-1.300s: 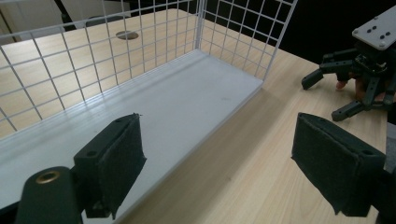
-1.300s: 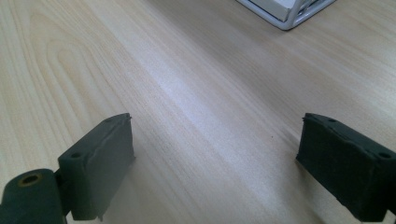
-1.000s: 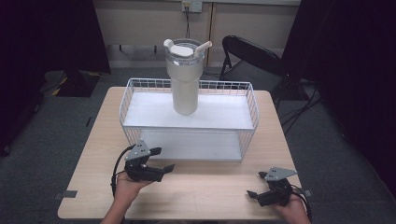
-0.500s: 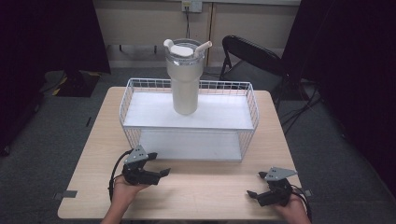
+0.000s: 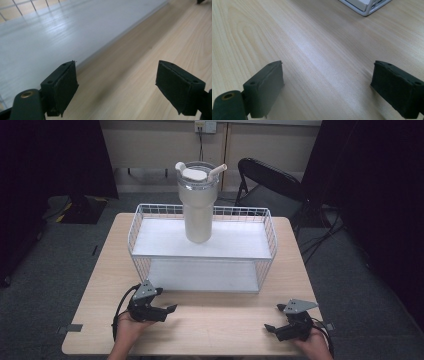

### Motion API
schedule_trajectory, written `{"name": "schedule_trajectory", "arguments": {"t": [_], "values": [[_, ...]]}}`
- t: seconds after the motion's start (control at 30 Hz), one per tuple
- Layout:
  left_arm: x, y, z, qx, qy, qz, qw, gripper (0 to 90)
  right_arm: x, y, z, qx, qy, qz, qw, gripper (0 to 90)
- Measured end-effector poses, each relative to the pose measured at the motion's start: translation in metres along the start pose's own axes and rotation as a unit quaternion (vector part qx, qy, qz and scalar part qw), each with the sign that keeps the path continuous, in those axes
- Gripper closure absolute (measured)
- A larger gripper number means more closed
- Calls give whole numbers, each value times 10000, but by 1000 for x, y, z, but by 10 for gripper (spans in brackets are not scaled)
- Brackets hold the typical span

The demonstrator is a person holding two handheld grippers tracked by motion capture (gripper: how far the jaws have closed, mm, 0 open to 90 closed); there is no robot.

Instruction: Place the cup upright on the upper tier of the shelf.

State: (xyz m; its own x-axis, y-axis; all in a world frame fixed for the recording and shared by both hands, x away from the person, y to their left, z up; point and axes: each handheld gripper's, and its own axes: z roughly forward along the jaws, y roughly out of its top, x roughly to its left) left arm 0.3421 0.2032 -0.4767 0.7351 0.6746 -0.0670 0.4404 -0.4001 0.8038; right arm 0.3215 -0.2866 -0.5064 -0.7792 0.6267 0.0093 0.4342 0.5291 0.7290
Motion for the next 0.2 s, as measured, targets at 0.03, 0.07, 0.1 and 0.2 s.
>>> {"name": "schedule_trajectory", "arguments": {"t": [0.03, 0.07, 0.1, 0.2], "values": [[0, -1, 0, 34, -1, -19, 10000, 169, 0, 0, 0, 0, 1, 2, 10000, 97], [0, -2, 0, 59, 23, -24, 10000, 169, 0, 0, 0, -1, 1, 0, 10000, 97], [-1, -3, 0, 146, 67, 32, 9999, 169, 0, 0, 0, -1, 2, 1, 10000, 97], [-2, -4, -2, 196, 63, 13, 9998, 187, 0, 0, 0, 0, 1, 1, 10000, 97]]}}
